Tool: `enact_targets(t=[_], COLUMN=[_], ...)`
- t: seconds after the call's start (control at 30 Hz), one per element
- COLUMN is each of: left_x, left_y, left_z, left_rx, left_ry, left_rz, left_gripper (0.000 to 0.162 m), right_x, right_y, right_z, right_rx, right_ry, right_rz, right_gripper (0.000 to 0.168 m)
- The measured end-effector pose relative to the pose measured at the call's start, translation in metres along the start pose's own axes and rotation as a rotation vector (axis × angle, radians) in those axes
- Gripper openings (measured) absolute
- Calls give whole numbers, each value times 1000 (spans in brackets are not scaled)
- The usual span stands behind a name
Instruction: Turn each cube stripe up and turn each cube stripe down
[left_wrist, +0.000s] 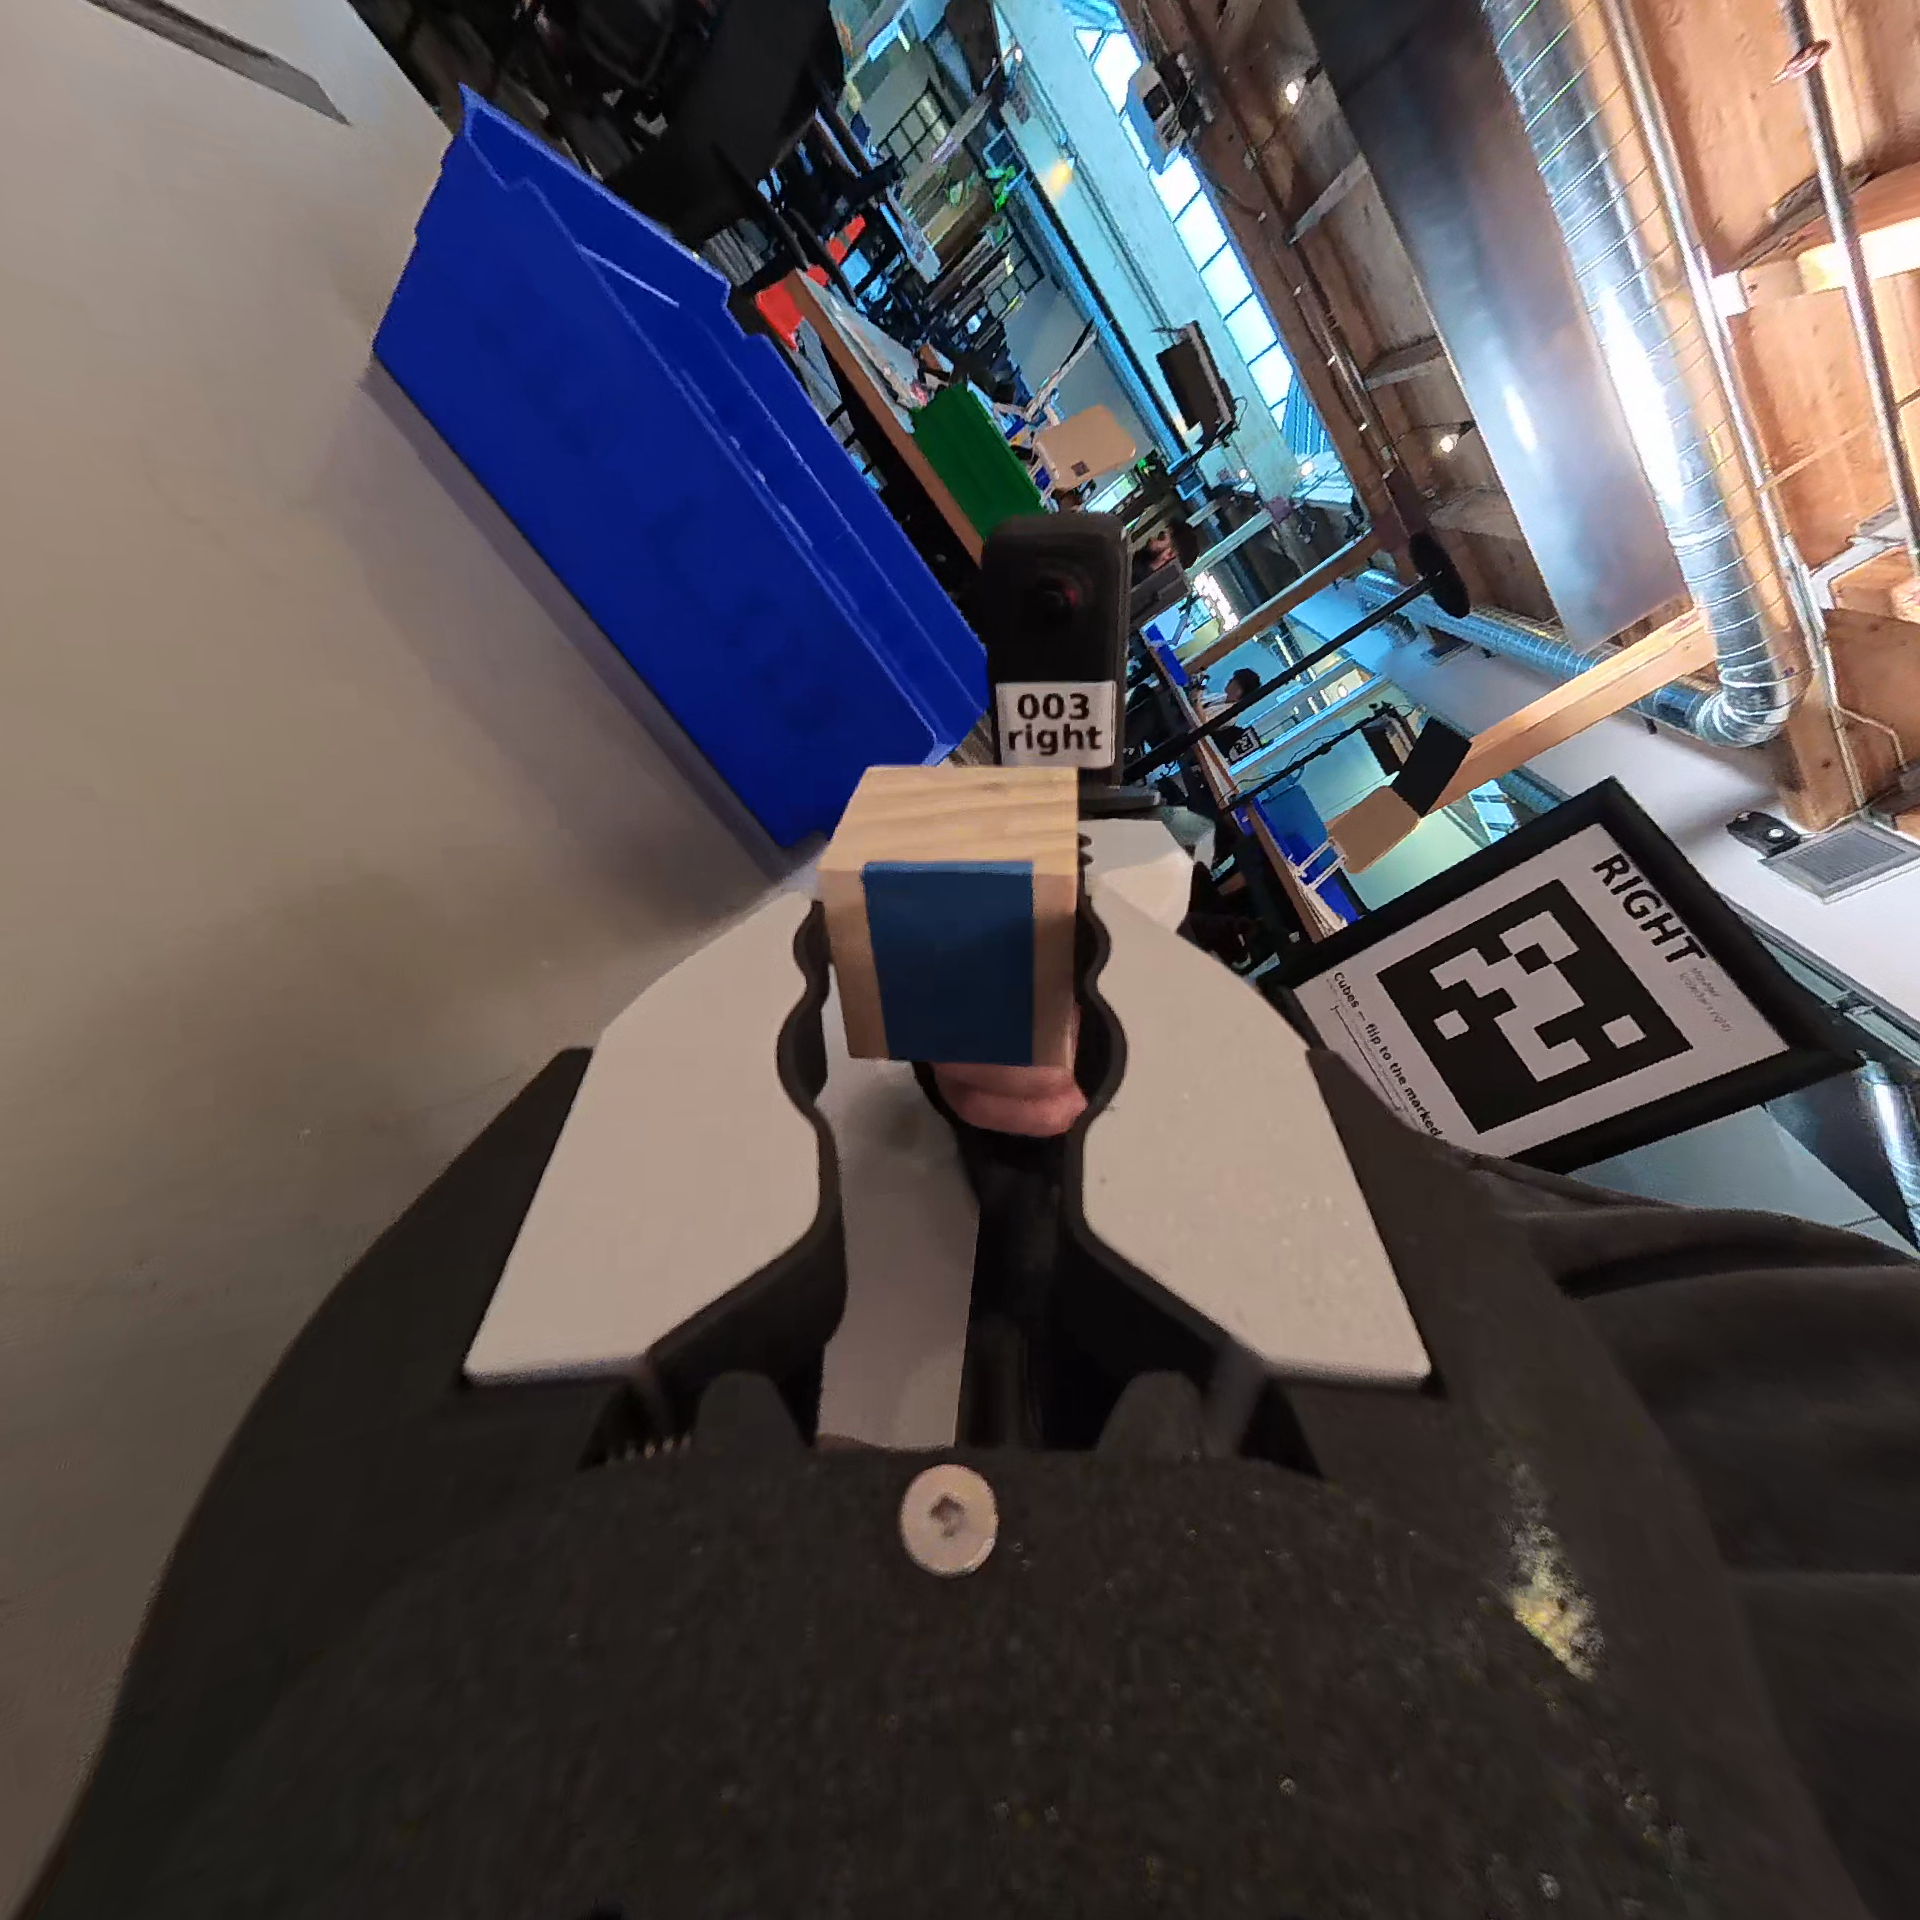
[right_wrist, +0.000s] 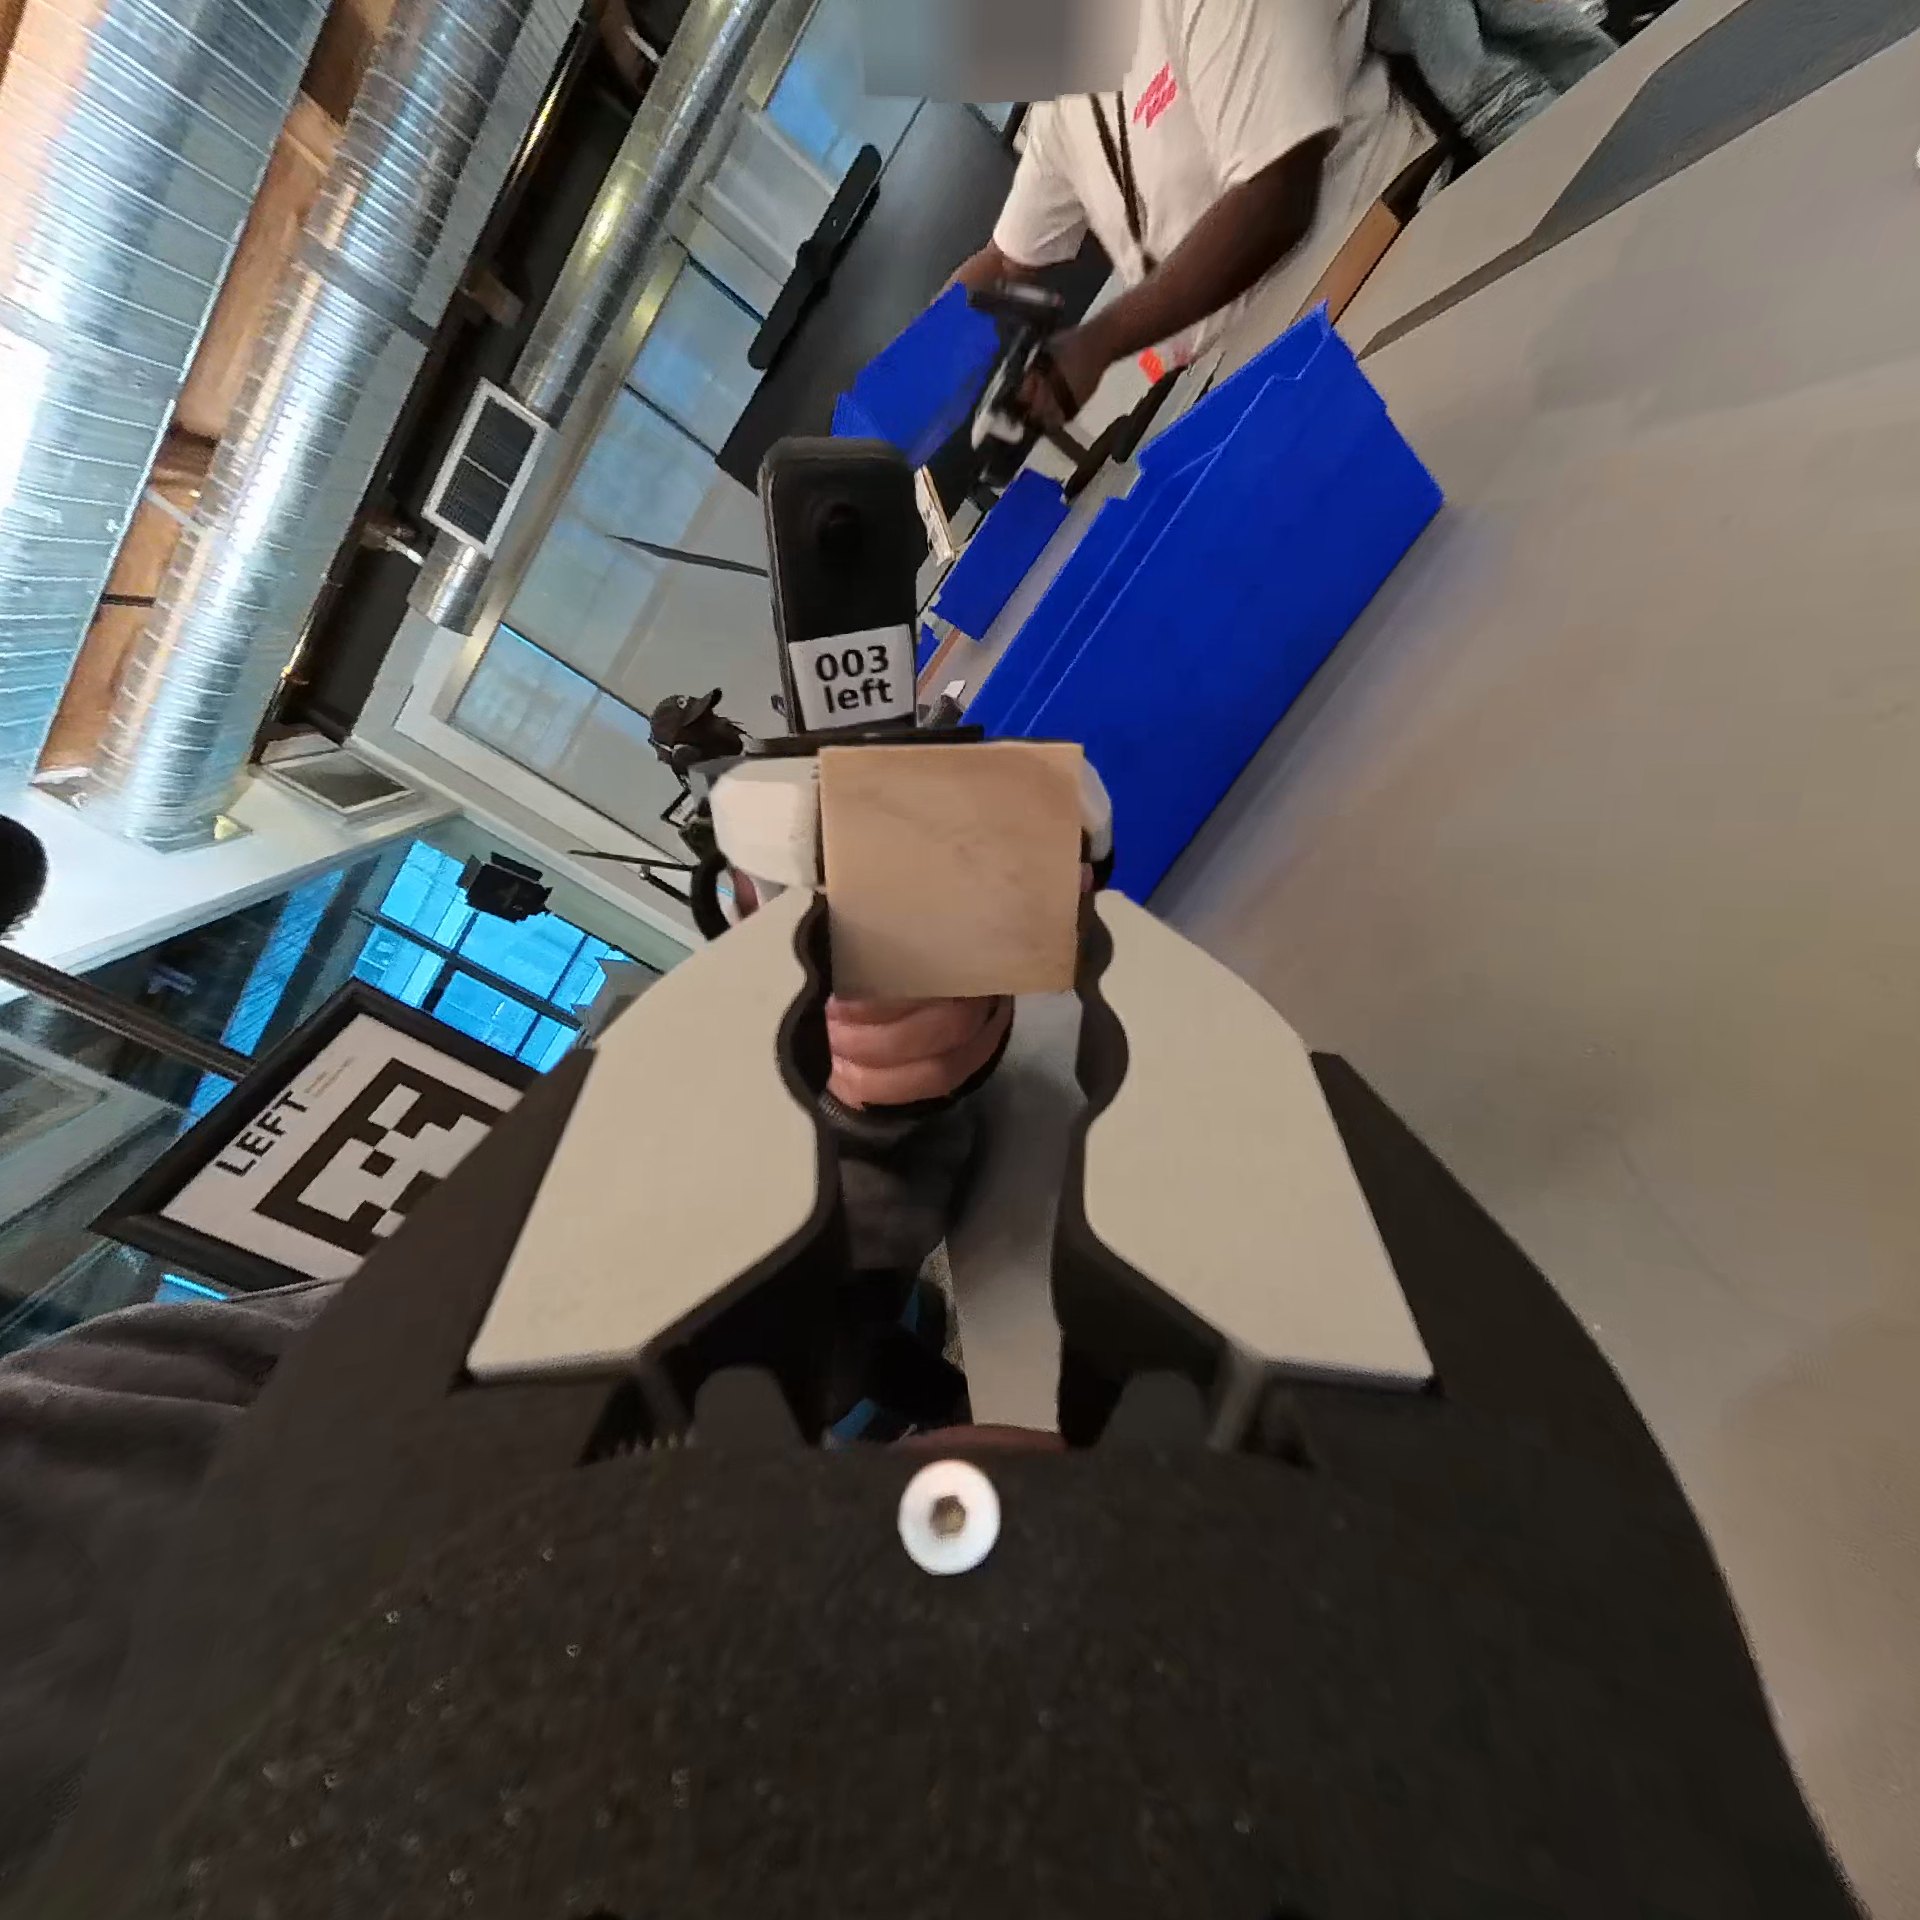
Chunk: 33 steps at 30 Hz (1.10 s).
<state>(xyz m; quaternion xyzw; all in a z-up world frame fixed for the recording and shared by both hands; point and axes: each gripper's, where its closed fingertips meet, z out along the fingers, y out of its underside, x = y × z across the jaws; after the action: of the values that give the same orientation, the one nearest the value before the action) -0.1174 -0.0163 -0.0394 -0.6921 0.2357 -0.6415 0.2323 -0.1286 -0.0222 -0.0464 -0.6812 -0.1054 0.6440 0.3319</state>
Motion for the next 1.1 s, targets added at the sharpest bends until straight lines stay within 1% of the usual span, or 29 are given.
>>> enact_targets(t=[0.03,0.1,0.13,0.2,0.27,0.33,0.4,0.47,0.53,0.6,0.7,0.77,0.8,0.83,0.87,0.93,0.97,1.03,1.1], left_x=[1,2,1,-14,-35,-56,-64,-64,-68,-70,-69,-66,-65,-65,-64,-64,-64,-64,-64], left_y=[-1,-6,-5,5,30,57,76,74,66,66,68,68,68,68,69,72,75,78,80], left_z=[-4,-20,-31,-52,-72,-91,-100,-104,-113,-114,-113,-112,-111,-111,-110,-107,-106,-104,-104], left_rx=[-4,25,40,58,75,108,63,54,57,45,45,39,34,27,21,9,-3,-16,-25], left_ry=[-12,-57,-97,-266,-483,-688,-815,-891,-983,-987,-950,-939,-938,-940,-941,-931,-926,-925,-929], left_rz=[6,24,42,120,226,341,382,426,475,493,465,471,481,489,494,489,483,480,486], left_gripper=[46,66,70,79,78,73,72,75,73,71,69,68,68,68,68,67,67,67,67], right_x=[0,-2,-4,-5,-4,3,12,13,10,1,-7,5,20,45,73,129,155,194,216], right_y=[0,-4,-5,-10,-14,-18,-24,-28,-37,-61,-124,-166,-185,-197,-203,-208,-204,-194,-188], right_z=[-1,-5,-7,-13,-19,-26,-33,-40,-51,-76,-150,-206,-233,-260,-282,-301,-311,-325,-325], right_rx=[-4,-3,-5,2,6,1,-2,-5,-7,24,114,142,140,74,-5,-75,-125,-233,-281], right_ry=[-2,-7,-17,-11,33,140,274,358,446,556,844,1063,1185,1319,1411,1421,1447,1516,1542], right_rz=[5,16,18,3,-54,-147,-255,-335,-397,-476,-548,-530,-511,-456,-379,-216,-137,-64,-41], right_gripper=[45,45,45,45,45,44,45,45,45,45,45,45,45,45,45,45,45,45,45])
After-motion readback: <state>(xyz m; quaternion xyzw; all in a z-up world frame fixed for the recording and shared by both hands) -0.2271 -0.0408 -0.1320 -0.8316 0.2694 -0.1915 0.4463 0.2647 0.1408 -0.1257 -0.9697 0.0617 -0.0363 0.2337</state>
